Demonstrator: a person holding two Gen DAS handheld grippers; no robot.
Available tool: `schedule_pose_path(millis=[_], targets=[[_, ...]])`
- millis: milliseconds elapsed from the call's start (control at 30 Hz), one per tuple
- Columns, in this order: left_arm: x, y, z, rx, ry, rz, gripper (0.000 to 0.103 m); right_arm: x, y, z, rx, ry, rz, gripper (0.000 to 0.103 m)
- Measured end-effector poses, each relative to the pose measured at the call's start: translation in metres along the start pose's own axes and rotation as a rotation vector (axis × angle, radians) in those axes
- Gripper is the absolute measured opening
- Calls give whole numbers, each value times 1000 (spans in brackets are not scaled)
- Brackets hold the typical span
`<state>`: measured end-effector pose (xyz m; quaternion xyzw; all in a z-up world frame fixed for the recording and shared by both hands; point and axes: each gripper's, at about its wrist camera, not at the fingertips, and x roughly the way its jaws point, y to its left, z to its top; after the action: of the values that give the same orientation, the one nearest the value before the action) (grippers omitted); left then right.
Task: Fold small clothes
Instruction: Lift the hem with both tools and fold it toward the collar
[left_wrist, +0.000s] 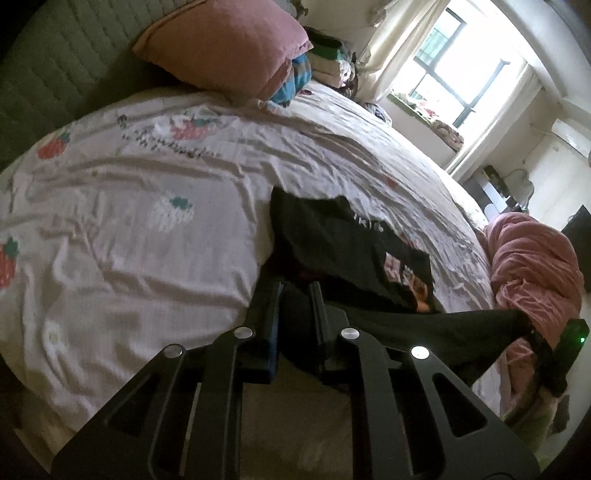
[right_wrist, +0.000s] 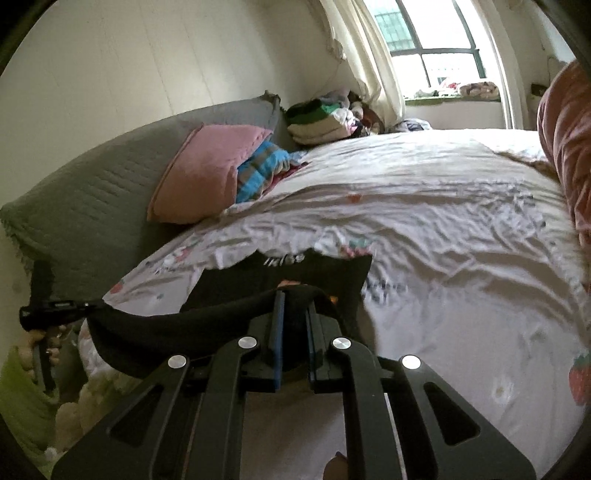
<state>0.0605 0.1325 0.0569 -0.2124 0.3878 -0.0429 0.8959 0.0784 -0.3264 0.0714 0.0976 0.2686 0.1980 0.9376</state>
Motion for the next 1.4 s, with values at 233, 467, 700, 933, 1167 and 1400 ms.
schedule_pose_path(millis=[233, 467, 700, 933, 1167, 1400], targets=[[18, -14, 41, 12, -19, 12, 7, 23, -11, 25, 4, -36, -30, 9], [42, -25, 75, 26, -16, 24, 7, 46, -26, 38, 46, -44, -52, 9], [75, -30, 97, 25, 1, 46, 7, 74, -41, 43, 82, -11, -87, 9], [102, -30, 105, 31, 11, 78, 7, 95, -48, 43, 94, 12, -121, 9], [126, -24, 103, 37, 25, 113, 7, 122, -53, 39, 81, 58, -165, 9], [156, -13, 93, 54, 48, 158, 7, 151, -59, 25, 75, 118, -225, 10]])
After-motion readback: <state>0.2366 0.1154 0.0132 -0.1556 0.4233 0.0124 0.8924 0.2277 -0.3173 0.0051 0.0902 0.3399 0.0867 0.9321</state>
